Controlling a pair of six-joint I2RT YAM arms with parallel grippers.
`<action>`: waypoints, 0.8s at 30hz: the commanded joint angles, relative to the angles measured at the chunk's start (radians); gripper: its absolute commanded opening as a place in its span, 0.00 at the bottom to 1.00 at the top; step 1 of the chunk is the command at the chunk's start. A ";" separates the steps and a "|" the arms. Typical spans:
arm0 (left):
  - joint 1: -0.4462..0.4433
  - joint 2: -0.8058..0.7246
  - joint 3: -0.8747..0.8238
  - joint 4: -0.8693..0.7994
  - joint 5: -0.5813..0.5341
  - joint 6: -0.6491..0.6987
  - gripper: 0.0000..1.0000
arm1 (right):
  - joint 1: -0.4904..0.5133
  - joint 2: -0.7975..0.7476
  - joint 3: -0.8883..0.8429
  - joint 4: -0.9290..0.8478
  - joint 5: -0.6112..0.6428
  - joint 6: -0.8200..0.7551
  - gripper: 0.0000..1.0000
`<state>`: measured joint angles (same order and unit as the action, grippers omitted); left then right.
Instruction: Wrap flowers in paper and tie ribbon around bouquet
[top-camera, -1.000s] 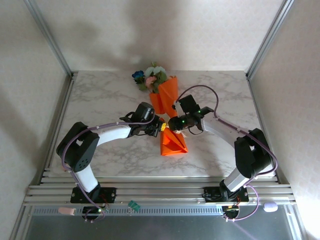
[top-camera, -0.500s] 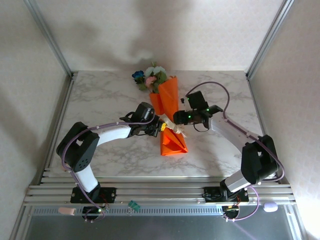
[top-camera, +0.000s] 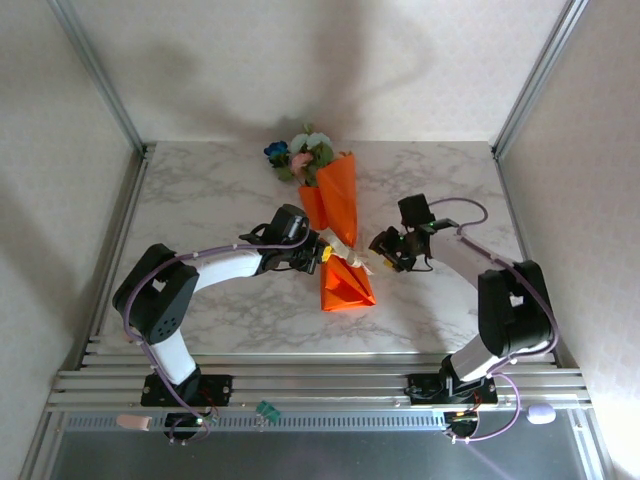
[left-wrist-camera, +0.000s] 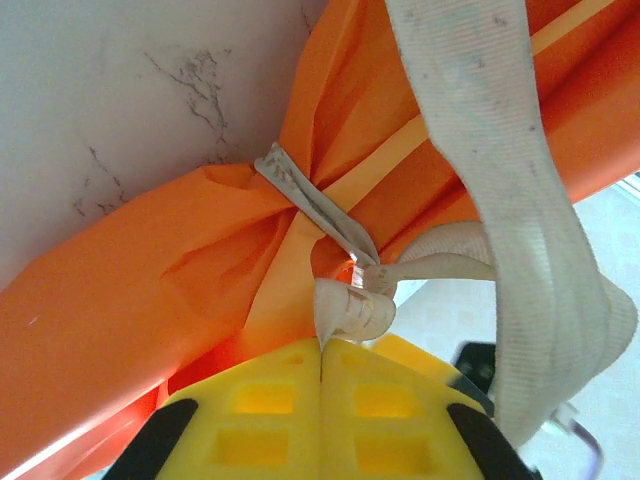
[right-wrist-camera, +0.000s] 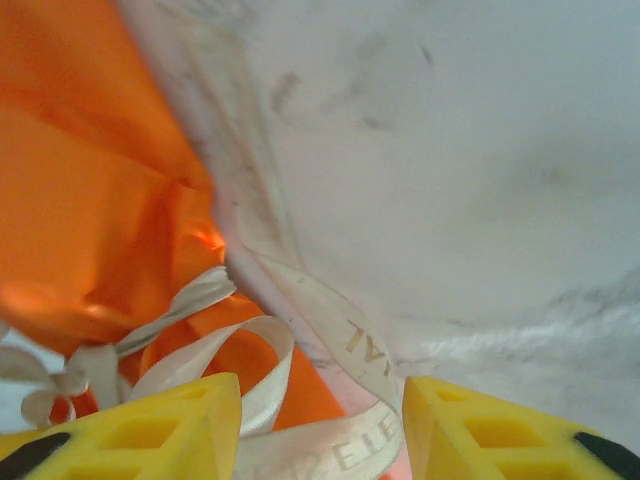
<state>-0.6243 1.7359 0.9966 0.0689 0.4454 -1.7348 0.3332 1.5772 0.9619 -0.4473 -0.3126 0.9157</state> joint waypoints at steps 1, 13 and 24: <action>0.009 -0.001 0.002 -0.019 -0.024 0.006 0.00 | 0.024 -0.035 0.006 0.002 -0.059 0.319 0.48; 0.011 0.005 0.011 -0.017 -0.020 0.012 0.00 | 0.017 0.039 -0.084 0.235 -0.141 0.643 0.47; 0.011 0.012 0.022 -0.021 -0.017 0.017 0.00 | 0.012 0.074 -0.098 0.300 -0.161 0.729 0.49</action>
<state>-0.6235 1.7363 0.9966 0.0685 0.4454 -1.7306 0.3531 1.6230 0.8688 -0.1753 -0.4511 1.5970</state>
